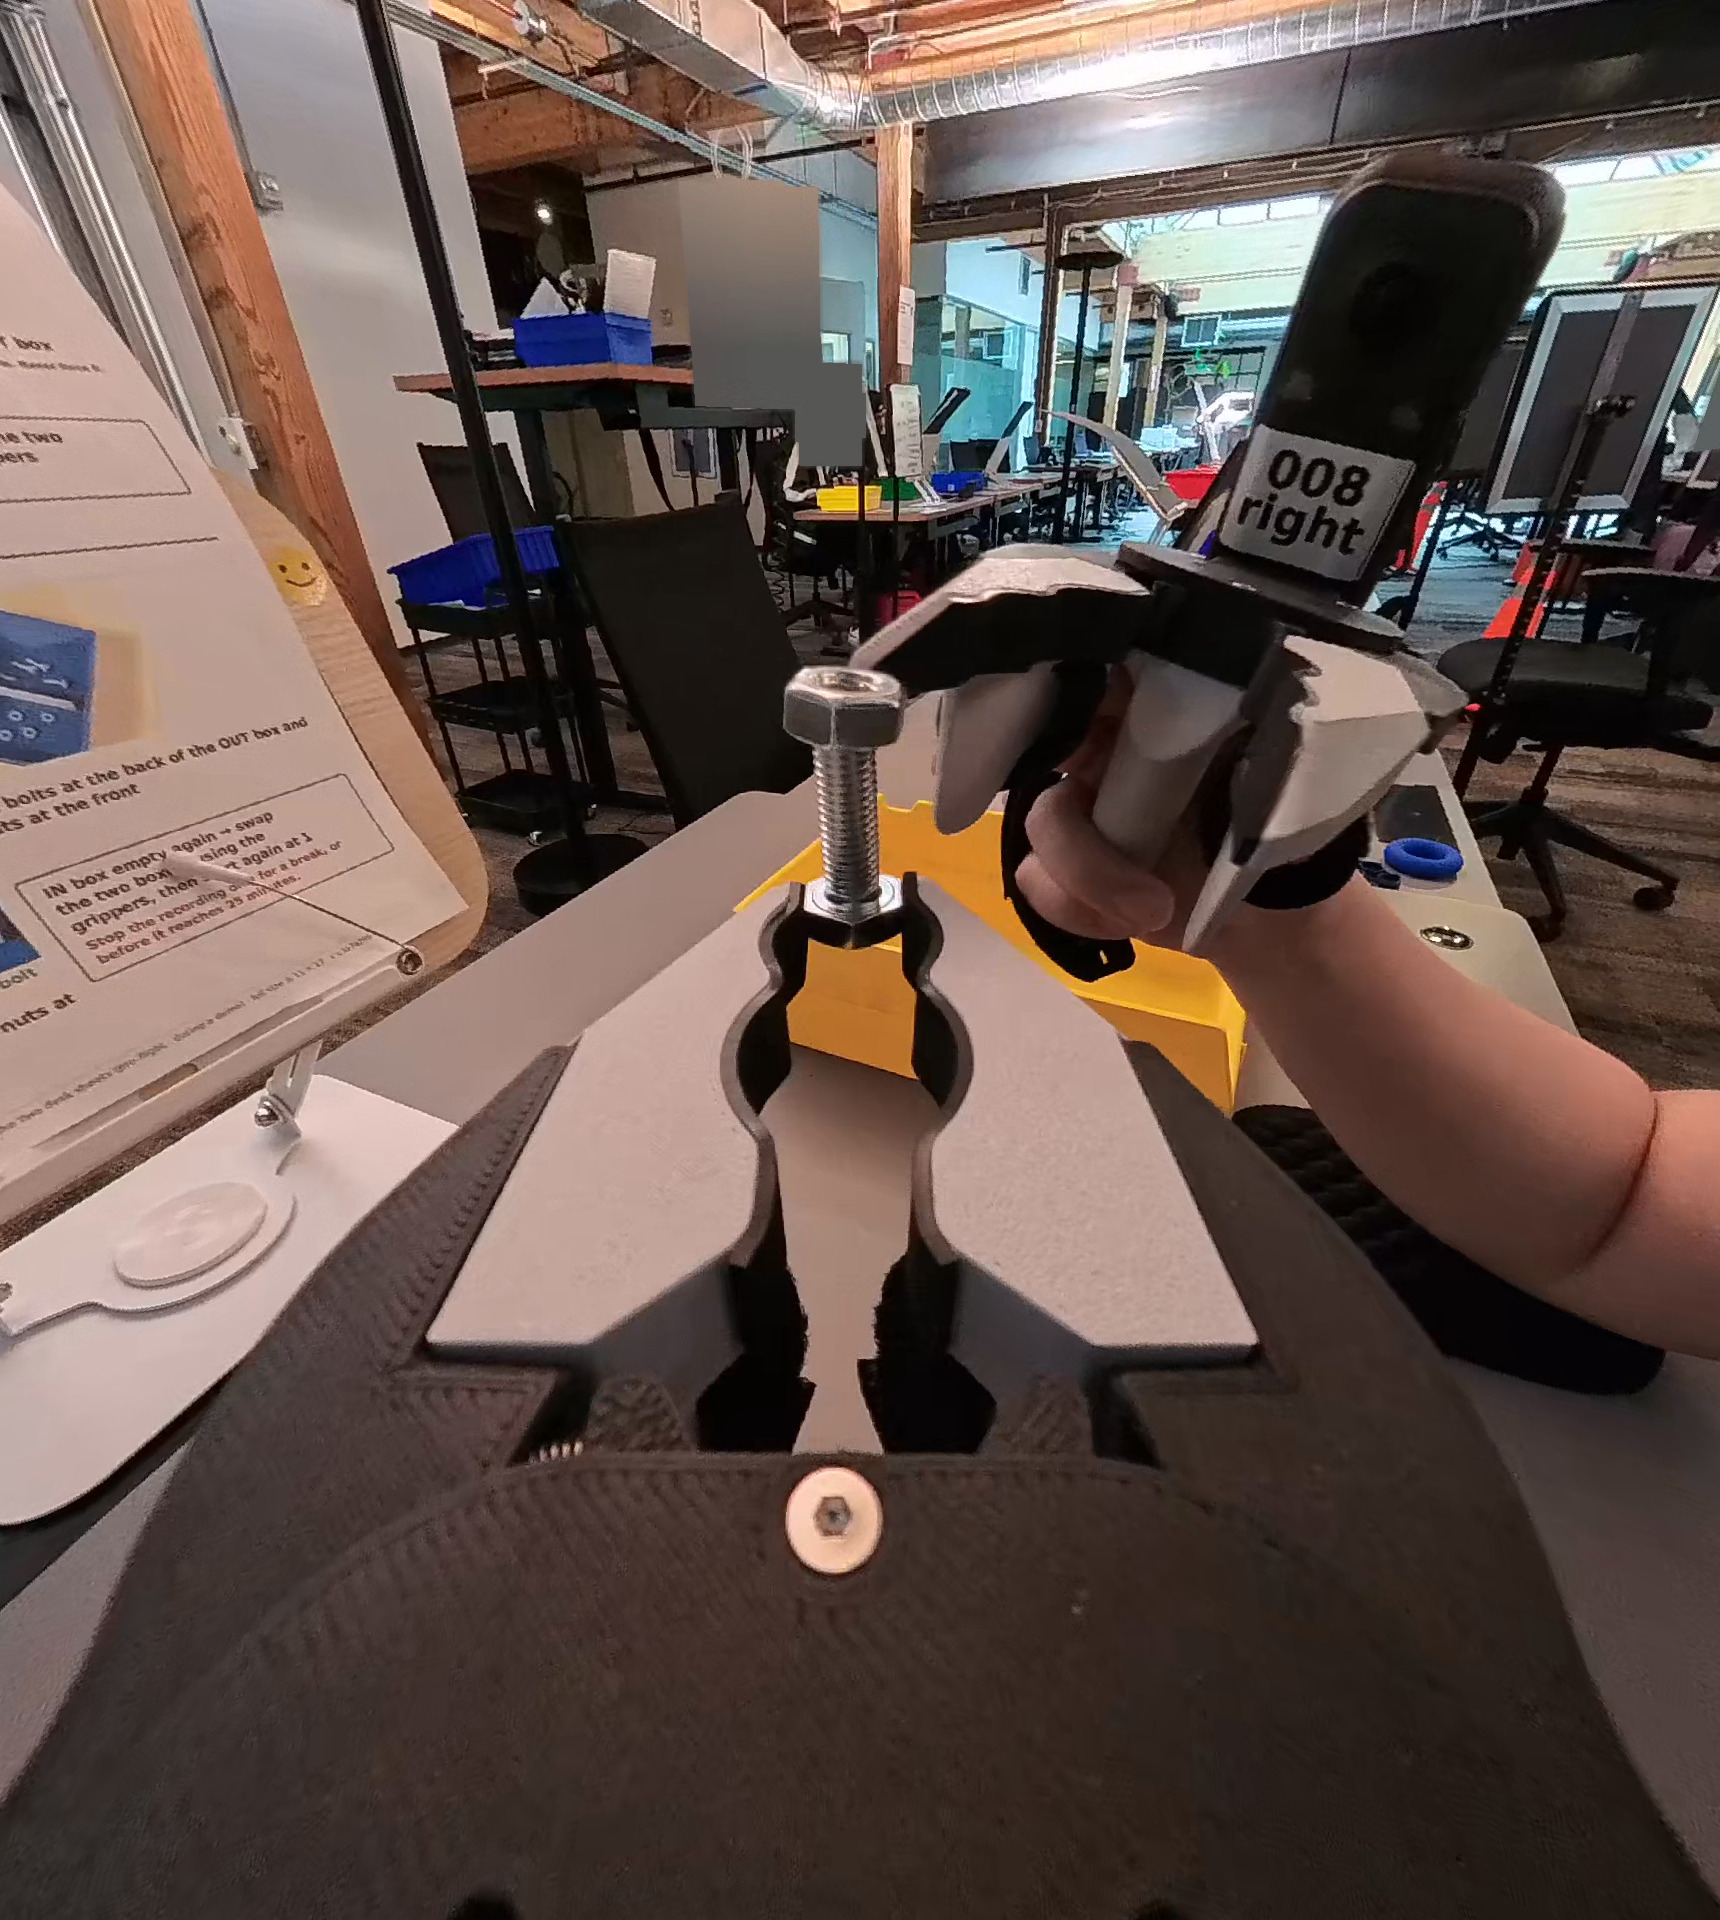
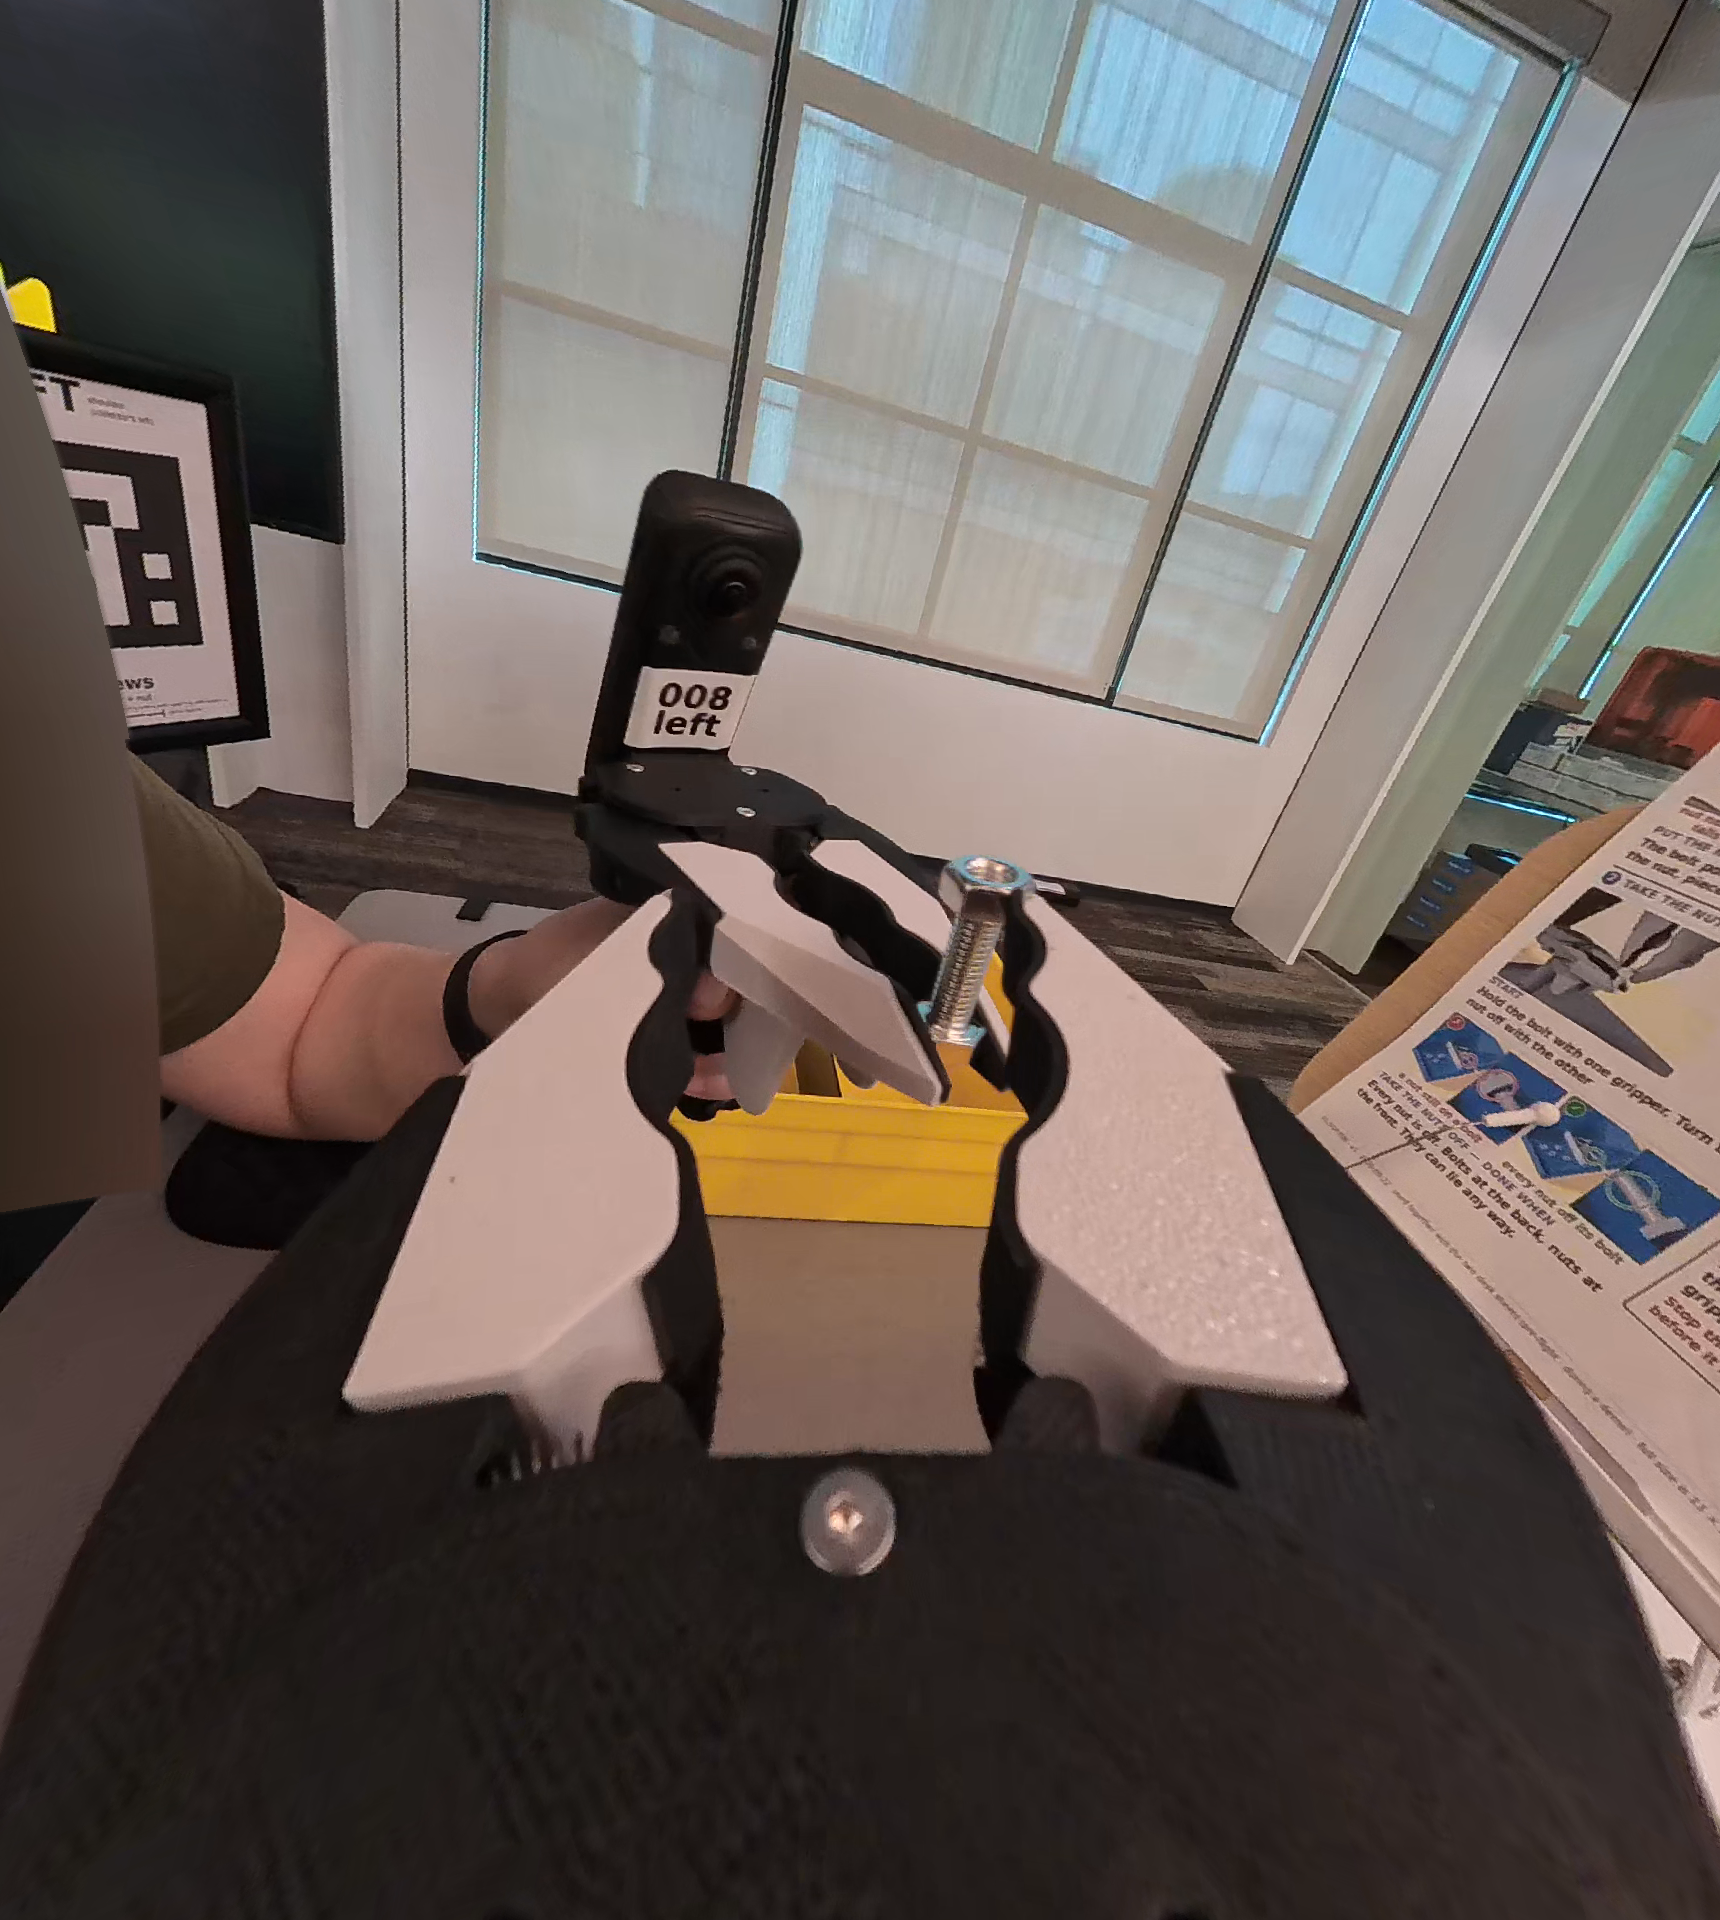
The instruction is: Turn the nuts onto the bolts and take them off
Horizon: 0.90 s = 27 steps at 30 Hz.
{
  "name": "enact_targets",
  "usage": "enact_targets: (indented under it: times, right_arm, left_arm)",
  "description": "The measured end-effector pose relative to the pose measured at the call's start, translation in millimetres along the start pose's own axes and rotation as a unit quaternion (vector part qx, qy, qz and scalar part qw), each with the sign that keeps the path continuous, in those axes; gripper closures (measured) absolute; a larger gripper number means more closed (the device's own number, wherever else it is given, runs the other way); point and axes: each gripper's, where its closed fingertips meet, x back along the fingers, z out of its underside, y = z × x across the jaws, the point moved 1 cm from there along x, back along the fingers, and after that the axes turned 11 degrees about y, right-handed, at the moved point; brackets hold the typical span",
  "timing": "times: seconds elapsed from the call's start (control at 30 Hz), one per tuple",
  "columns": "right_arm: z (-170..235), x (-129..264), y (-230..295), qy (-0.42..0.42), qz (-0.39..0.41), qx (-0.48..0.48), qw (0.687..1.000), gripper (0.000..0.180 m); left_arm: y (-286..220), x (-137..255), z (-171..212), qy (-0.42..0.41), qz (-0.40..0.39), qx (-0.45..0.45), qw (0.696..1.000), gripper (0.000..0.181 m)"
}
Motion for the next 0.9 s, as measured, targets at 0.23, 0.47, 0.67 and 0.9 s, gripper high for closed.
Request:
enact_targets:
  times: [0.23, 0.47, 0.67, 0.9]
  right_arm:
    - [0.7, 0.8, -3.1, 0.001, 0.009, -0.001, 1.0, 0.122]
    - [3.5, -0.8, -2.5, 0.011, 0.012, 0.008, 1.0, 0.122]
    - [3.5, -0.2, -1.7, 0.013, 0.009, 0.009, 1.0, 0.124]
    - [3.5, 1.4, -5.1, 0.012, 0.022, 0.012, 1.0, 0.125]
  left_arm:
    - [-0.5, -0.6, 0.6, 0.001, 0.001, 0.0, 1.0, 0.165]
    - [-0.1, -2.0, 2.2, 0.002, 0.001, 0.0, 1.0, 0.165]
    - [1.5, -1.9, 2.6, 0.003, -0.002, 0.001, 1.0, 0.165]
    - [0.3, -2.1, 2.4, 0.003, 0.001, 0.001, 1.0, 0.165]
